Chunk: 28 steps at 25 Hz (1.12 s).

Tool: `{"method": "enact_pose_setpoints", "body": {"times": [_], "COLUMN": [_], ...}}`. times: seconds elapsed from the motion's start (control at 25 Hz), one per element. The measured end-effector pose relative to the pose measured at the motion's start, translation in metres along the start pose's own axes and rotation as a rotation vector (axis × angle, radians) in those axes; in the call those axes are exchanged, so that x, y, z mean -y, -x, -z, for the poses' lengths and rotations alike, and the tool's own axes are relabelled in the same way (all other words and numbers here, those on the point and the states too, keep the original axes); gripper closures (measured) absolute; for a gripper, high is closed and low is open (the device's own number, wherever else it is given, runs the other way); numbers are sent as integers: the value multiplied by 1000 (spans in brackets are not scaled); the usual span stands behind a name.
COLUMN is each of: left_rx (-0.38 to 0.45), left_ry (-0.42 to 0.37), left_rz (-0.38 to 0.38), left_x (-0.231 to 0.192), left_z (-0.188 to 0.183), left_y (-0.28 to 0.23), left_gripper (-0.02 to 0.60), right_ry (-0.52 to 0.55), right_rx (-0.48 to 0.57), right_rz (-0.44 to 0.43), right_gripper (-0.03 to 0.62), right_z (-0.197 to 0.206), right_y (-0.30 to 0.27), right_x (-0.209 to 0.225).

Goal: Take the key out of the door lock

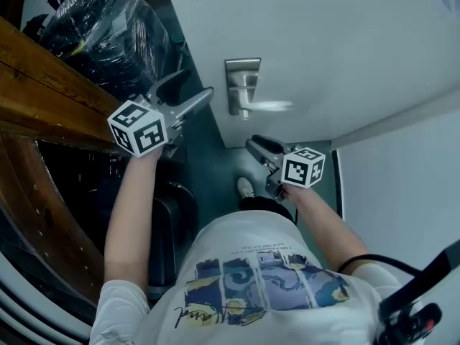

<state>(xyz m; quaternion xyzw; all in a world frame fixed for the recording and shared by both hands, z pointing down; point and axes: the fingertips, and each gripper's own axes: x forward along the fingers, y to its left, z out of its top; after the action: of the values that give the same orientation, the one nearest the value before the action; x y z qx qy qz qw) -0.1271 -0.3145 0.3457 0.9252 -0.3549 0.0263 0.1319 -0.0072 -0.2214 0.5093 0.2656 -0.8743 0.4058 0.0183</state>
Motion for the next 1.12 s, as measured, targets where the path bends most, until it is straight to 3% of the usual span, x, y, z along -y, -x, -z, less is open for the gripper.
{"method": "enact_pose_setpoints", "body": {"times": [0.28, 0.68, 0.88, 1.12], "left_rx": [12, 29, 31, 37], "left_ry": [5, 22, 20, 31], "left_rz": [64, 189, 236, 225], "left_x": [-18, -11, -4, -3], "left_z": [-14, -31, -32, -30], "left_y": [-25, -51, -50, -48], "left_gripper": [213, 211, 278, 319], "right_ry": [-21, -87, -149, -215], "right_rx": [-14, -23, 18, 58], "right_rz": [0, -12, -47, -64], "right_gripper": [473, 464, 464, 464], "right_z": [-4, -5, -18, -32], "right_y": [-9, -24, -30, -43], "right_x": [10, 22, 20, 23]}}
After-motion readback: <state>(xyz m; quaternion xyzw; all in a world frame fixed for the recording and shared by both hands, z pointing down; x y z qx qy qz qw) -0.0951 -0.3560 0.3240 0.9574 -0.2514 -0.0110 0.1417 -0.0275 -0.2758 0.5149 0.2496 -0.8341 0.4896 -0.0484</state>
